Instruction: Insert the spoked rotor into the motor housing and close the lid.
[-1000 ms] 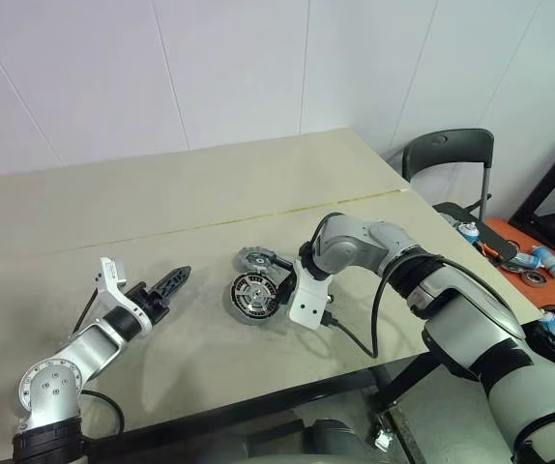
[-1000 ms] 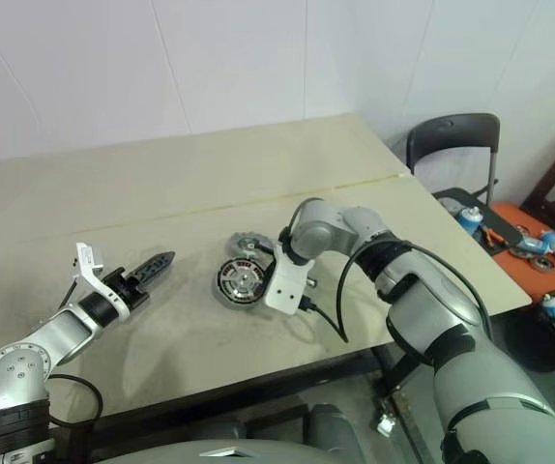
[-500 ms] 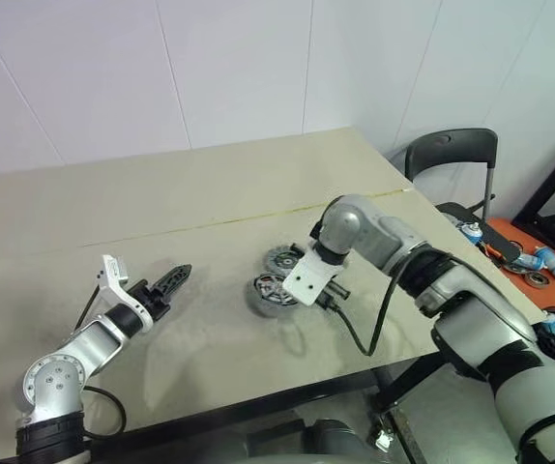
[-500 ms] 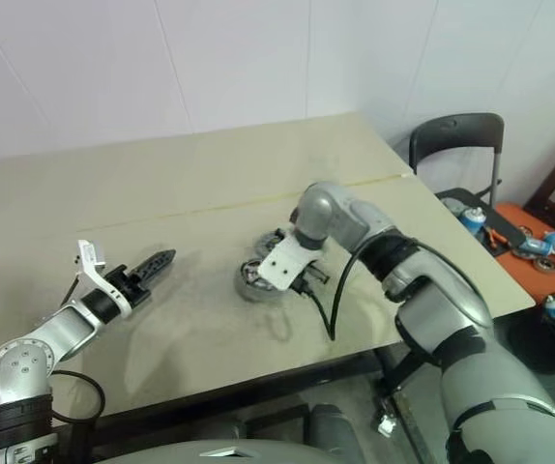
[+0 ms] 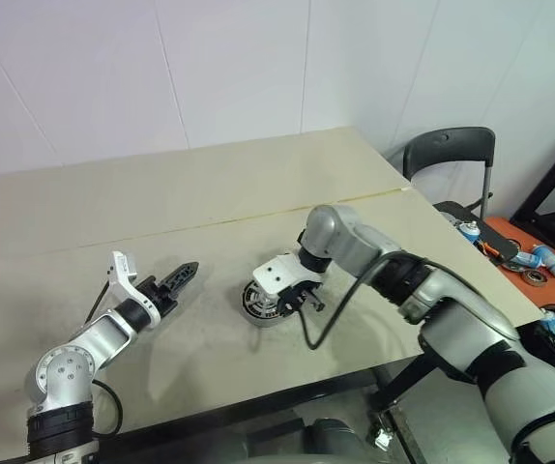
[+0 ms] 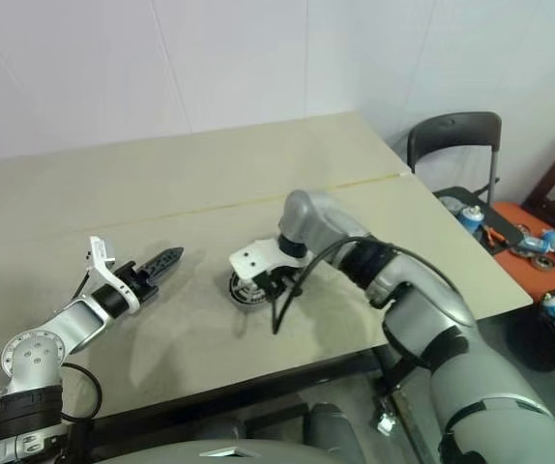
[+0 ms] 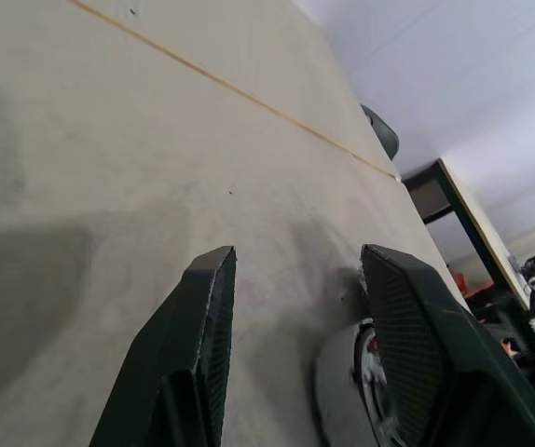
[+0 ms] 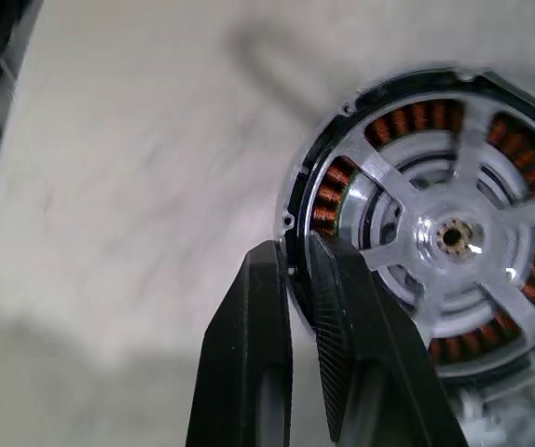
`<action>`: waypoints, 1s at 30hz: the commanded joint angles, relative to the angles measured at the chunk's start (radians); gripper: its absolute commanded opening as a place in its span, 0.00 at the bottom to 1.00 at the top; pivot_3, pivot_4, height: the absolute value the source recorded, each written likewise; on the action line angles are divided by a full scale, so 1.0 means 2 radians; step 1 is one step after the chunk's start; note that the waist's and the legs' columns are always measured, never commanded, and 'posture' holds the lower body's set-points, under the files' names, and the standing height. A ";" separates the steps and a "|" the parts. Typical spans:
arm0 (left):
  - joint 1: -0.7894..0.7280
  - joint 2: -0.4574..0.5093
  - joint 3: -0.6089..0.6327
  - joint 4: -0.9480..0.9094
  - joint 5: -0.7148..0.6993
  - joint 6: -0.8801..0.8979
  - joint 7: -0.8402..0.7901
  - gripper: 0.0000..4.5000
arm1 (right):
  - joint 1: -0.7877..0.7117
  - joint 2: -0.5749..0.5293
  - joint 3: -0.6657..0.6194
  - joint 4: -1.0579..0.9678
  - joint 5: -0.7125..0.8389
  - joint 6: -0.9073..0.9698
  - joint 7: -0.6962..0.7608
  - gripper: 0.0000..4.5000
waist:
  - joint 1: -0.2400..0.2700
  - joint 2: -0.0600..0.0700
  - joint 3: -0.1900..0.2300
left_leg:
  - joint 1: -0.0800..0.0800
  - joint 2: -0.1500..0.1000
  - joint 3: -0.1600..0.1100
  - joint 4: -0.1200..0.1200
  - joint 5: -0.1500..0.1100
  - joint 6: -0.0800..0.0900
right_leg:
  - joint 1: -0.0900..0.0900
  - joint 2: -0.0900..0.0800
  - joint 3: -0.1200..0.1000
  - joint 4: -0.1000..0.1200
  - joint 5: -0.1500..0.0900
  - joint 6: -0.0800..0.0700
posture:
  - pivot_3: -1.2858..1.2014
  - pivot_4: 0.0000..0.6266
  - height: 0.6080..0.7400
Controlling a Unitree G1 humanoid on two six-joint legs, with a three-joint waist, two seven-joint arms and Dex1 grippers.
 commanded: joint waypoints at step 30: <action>0.002 -0.003 0.012 -0.027 -0.007 -0.003 0.001 0.51 | 0.020 -0.051 -0.030 -0.044 -0.008 -0.127 -0.030 0.38 | -0.002 0.000 0.000 | -0.001 0.000 0.000 0.000 0.000 0.000 | 0.000 0.000 -0.001 -0.001 0.000 0.000 | 0.52 0.00 1.00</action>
